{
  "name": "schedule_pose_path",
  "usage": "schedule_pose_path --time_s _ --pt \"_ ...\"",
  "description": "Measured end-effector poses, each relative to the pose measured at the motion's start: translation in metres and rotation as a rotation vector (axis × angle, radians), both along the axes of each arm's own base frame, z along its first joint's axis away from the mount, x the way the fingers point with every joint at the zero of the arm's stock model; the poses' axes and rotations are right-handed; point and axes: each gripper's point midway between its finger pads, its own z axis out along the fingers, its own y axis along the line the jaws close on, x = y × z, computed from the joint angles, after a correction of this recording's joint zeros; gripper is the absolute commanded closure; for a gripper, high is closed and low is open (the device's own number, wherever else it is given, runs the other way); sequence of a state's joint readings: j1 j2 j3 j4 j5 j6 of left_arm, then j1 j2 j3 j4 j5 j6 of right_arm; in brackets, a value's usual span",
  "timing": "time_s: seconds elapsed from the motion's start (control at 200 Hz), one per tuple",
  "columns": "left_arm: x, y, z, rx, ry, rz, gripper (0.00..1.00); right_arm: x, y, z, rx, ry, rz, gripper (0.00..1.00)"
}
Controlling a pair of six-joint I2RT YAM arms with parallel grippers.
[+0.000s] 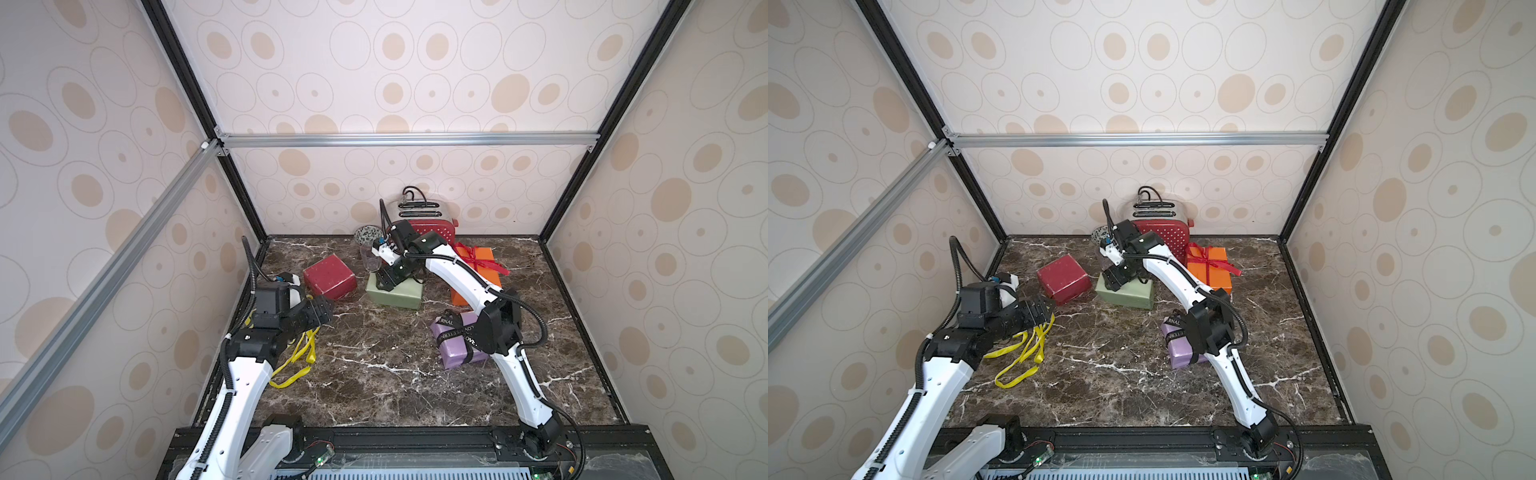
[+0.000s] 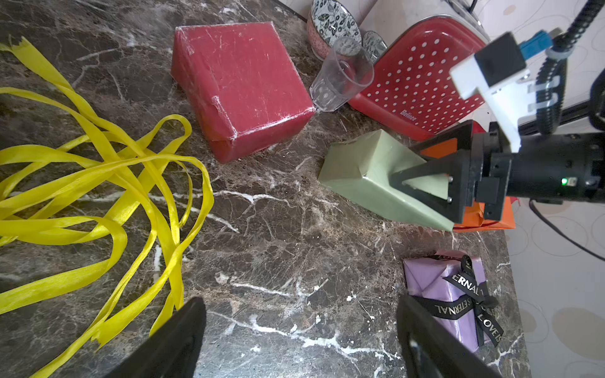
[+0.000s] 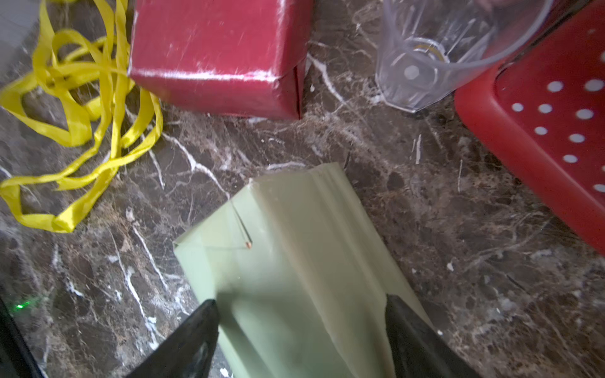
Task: Untie the ribbon bows on the gift boxes
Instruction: Adjust the gift box at the center of the board.
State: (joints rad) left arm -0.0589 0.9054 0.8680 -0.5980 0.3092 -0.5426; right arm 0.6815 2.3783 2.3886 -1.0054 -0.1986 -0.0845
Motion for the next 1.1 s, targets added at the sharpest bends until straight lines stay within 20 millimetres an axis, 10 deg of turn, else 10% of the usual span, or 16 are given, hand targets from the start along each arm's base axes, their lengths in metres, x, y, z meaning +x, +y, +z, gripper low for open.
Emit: schedule_pose_path --time_s 0.271,0.441,0.822,1.102 --pt "0.0 0.0 0.0 0.0 0.0 0.0 0.1 -0.071 0.015 -0.036 -0.181 -0.054 0.112 0.22" --pt "0.0 0.0 0.0 0.0 0.0 0.0 0.1 -0.083 0.009 -0.046 -0.183 -0.046 0.06 0.27" --pt "-0.002 0.0 0.002 0.0 -0.011 0.001 0.1 -0.151 -0.037 -0.026 0.024 0.127 -0.113 0.3" --pt "-0.003 -0.001 0.003 -0.001 -0.018 -0.002 0.1 -0.185 -0.064 -0.063 -0.054 0.273 -0.162 0.33"
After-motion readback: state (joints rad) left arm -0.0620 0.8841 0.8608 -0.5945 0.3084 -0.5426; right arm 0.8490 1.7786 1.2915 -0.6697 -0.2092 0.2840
